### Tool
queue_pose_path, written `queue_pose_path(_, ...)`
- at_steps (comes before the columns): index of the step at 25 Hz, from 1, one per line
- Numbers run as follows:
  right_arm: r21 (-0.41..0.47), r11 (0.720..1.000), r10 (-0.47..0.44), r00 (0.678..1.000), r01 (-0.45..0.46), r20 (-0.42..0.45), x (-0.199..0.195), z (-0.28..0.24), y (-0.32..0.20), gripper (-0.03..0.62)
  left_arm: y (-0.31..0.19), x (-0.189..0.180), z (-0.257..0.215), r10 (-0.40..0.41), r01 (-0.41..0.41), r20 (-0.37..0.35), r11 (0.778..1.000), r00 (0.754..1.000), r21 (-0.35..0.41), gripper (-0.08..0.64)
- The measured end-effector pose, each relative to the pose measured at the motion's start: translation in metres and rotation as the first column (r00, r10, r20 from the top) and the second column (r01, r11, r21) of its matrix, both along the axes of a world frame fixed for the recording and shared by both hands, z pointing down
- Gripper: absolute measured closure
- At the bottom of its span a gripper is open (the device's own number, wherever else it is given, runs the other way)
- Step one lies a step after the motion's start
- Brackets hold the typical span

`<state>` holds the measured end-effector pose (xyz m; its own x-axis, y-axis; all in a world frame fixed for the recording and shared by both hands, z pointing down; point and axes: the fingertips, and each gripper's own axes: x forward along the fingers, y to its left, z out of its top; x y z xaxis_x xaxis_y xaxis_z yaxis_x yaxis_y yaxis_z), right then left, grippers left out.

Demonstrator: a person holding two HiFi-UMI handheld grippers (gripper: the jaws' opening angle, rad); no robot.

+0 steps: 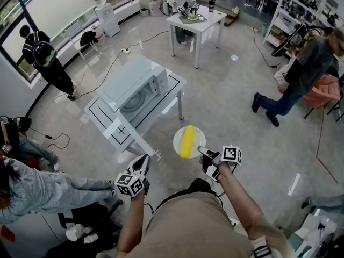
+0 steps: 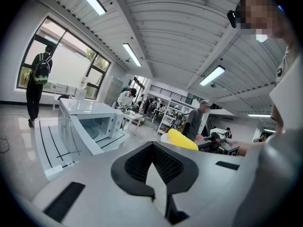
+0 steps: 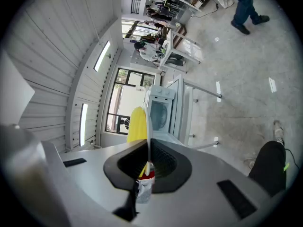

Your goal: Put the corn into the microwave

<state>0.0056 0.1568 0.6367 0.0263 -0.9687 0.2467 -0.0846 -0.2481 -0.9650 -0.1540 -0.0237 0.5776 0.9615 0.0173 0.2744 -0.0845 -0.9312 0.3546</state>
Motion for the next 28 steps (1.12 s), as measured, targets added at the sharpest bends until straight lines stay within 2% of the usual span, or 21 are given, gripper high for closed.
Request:
queue_pose_path(18, -0.007, 1.000, -0.002, 1.000, 0.002, -0.024, 0.004, -0.004, -0.012, 0.575, -0.005, 0.004, -0.010, 0.013, -0.013, -0.005, 1.000, 1.000, 0.001, 0.557)
queue_pose_path(28, 0.007, 1.000, 0.001, 1.000, -0.001, -0.004, 0.004, 0.006, -0.028, 0.568, -0.010, 0.003, -0.006, 0.026, -0.025, -0.017, 1.000, 1.000, 0.010, 0.557)
